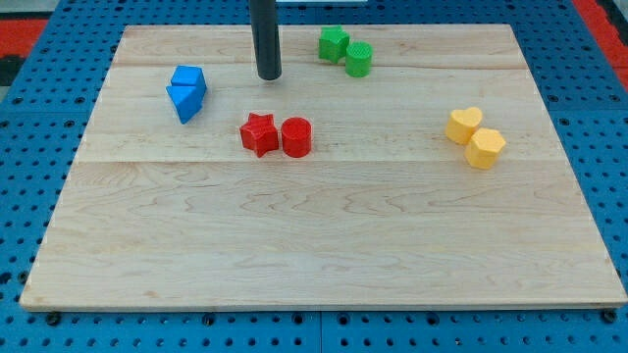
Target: Move your arm at green star
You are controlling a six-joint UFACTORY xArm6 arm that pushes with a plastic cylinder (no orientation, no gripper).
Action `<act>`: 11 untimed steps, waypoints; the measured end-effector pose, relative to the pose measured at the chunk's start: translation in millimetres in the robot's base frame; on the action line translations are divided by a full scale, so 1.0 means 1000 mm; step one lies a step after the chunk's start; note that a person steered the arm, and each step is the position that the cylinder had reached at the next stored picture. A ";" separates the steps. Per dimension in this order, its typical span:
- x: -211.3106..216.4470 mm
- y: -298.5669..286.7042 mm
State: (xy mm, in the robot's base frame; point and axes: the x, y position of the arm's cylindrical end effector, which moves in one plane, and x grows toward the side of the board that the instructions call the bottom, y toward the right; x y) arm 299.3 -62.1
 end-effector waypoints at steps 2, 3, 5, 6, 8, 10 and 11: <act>0.003 0.004; 0.007 0.005; 0.030 0.158; 0.017 0.196; -0.051 0.182; -0.101 0.096; -0.057 0.062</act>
